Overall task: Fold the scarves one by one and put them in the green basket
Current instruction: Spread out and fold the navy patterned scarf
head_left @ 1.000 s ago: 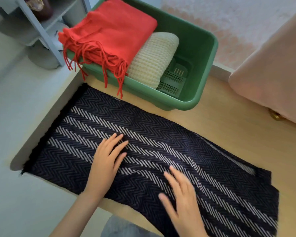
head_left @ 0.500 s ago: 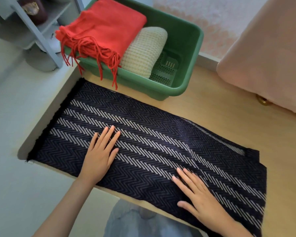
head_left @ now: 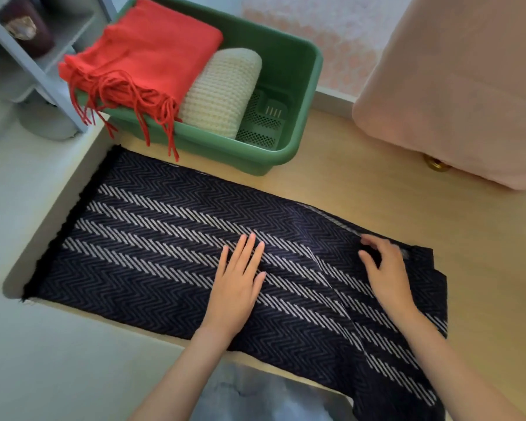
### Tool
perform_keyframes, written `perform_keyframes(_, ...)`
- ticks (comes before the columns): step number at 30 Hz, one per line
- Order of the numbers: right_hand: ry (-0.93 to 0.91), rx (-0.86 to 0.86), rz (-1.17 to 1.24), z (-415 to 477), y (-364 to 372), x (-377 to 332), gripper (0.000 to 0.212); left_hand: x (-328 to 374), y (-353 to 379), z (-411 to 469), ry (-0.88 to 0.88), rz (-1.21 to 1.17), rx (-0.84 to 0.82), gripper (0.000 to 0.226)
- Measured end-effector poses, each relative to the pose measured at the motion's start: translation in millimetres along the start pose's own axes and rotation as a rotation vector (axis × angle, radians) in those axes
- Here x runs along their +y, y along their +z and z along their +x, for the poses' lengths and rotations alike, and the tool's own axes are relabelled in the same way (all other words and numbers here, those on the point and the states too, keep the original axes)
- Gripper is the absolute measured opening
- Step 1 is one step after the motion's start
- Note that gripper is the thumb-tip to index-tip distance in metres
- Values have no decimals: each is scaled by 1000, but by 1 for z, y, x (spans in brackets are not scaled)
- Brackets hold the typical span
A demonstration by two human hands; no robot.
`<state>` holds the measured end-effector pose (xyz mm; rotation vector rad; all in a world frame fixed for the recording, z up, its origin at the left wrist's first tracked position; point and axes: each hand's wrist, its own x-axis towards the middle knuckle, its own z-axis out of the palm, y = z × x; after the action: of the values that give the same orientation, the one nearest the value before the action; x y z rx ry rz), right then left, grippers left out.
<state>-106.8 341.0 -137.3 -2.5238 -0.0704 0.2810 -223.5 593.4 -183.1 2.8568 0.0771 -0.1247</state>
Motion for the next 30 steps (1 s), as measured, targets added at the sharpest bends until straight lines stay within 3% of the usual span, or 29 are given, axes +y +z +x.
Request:
perform_keyframes(8,-32,19,-133,30,-8,14,7,2,10,6,-19,48,-2,57)
perform_keyframes(12,25,105,-62,38,-20,11,11,2,9,6,-34,36,-8,58)
perform_keyframes(15,-30,186,-117,52,-25,8,9,3,9,6,-31,41,-9,58)
perform_keyframes(21,-97,99,-200,67,-9,27,9,2,8,7,-23,50,-2,58)
perform_keyframes(24,-115,93,-214,60,-16,38,19,2,10,8,-18,43,6,57)
perform_keyframes(28,-12,208,-86,25,-47,55,30,7,12,9,-39,55,11,57)
perform_keyframes(30,152,286,3,-3,-64,68,35,20,10,10,-44,55,21,56)
